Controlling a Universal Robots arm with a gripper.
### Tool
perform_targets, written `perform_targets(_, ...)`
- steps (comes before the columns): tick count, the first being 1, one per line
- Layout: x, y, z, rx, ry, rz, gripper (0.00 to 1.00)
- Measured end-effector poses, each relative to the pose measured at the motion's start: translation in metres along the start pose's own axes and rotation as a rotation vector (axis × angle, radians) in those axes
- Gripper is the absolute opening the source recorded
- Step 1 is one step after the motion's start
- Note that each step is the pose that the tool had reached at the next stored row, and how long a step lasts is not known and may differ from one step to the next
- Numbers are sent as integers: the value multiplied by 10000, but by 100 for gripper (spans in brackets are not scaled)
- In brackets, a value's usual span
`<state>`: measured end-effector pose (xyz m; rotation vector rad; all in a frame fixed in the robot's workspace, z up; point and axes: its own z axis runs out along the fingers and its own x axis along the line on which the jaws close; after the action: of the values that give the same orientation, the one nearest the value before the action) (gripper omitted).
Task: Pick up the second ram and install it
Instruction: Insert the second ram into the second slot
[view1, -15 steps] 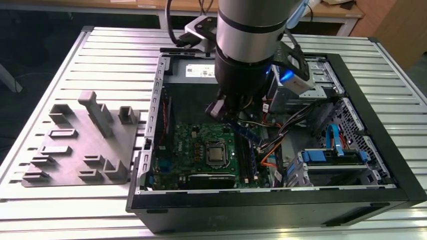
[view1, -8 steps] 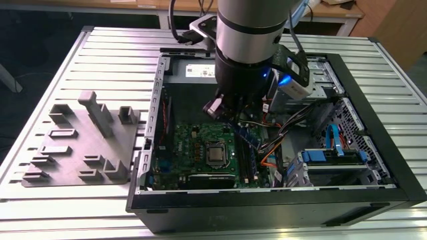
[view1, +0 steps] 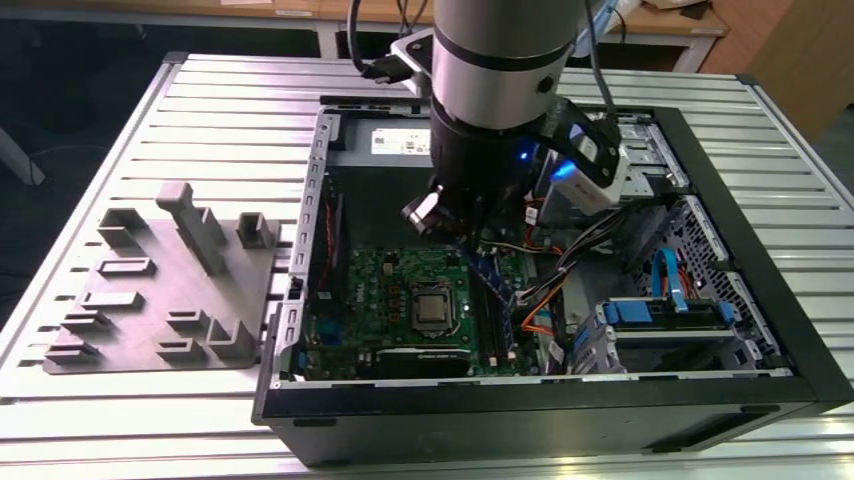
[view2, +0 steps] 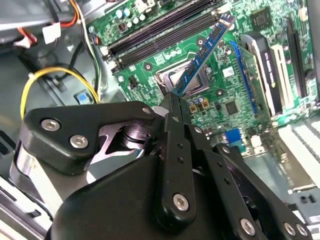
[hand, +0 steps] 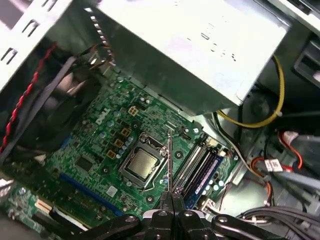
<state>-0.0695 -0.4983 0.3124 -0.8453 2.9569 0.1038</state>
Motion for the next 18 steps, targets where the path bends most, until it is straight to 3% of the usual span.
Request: perform_targets(18, 3, -2, 36, 263, -154, 3251, 8)
